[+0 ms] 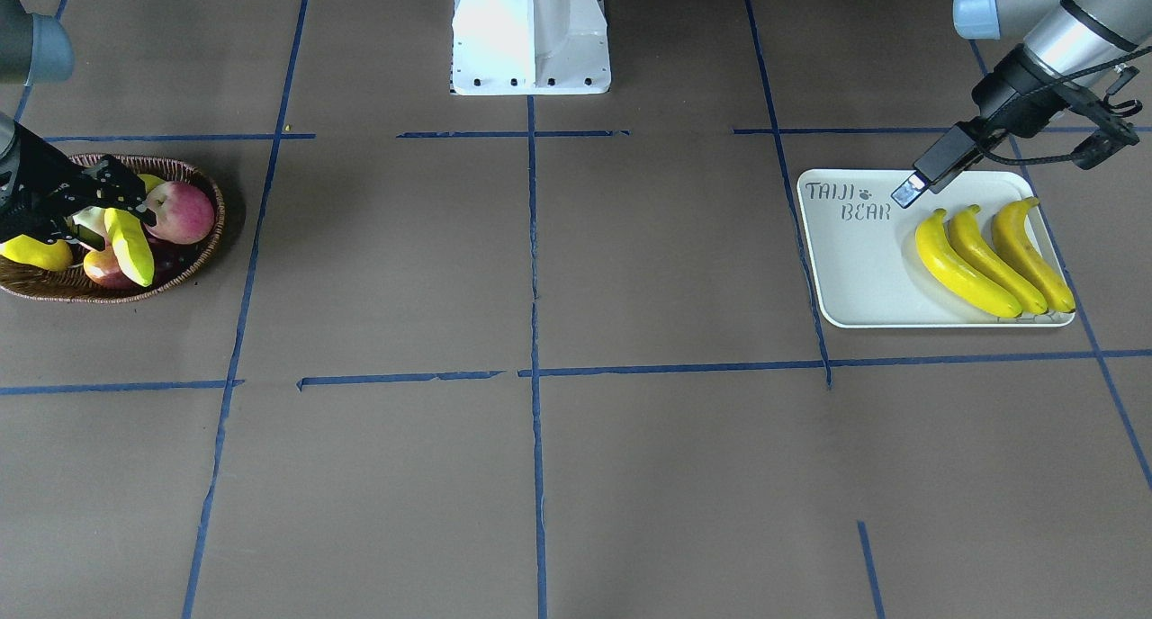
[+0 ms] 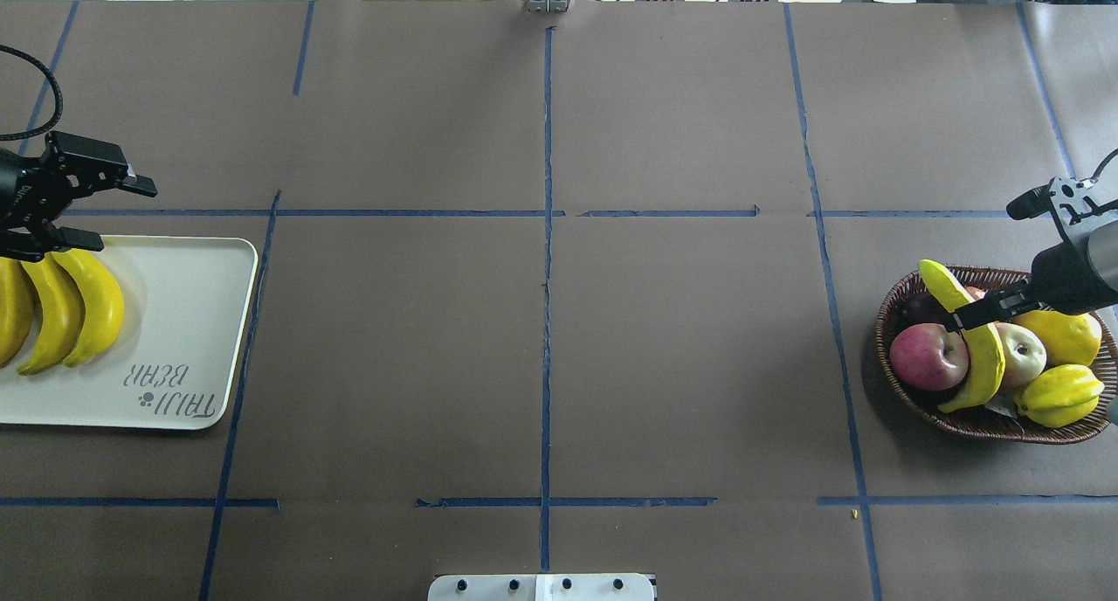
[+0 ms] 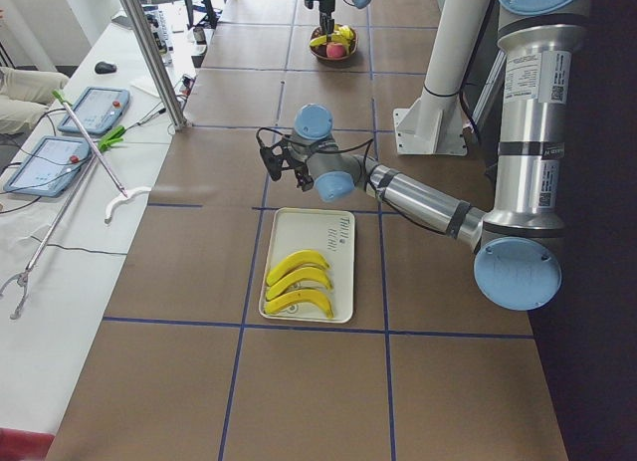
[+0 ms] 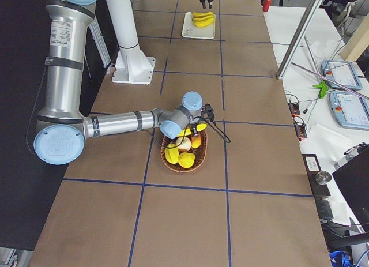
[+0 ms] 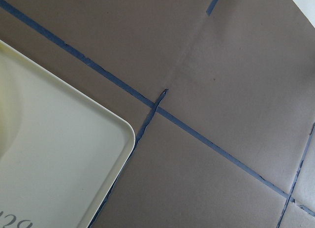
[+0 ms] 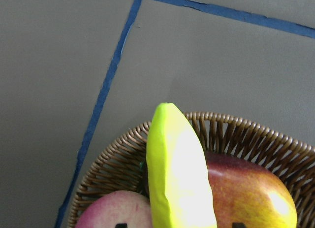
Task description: Transfer all bananas from basket to plate
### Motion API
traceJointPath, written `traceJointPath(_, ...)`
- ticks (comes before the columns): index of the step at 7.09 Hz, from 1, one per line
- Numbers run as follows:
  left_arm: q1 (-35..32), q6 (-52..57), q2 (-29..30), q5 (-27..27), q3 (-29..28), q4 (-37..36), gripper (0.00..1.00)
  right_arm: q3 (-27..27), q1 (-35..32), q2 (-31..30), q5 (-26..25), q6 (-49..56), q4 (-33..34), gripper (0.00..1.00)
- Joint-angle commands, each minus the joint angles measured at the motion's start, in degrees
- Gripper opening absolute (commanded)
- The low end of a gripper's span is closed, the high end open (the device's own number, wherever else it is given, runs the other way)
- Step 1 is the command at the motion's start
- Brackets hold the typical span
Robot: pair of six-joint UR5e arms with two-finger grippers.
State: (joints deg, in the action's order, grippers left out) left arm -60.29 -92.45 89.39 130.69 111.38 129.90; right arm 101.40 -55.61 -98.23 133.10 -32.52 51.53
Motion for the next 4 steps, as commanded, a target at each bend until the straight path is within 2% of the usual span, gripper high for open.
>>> traceJointPath(1,0.0,0.0,-0.1,0.0,0.1,0.0,1.00,0.0,0.6,-0.7,0.0,-0.1,0.1,0.73)
traceJointPath(3,0.0,0.0,-0.1,0.0,0.1,0.0,1.00,0.0,0.9,-0.3,0.0,-0.2,0.1,0.39)
traceJointPath(4,0.0,0.1,-0.1,0.0,0.1,0.0,1.00,0.1,1.1,-0.2,0.0,-0.2,0.1,0.32)
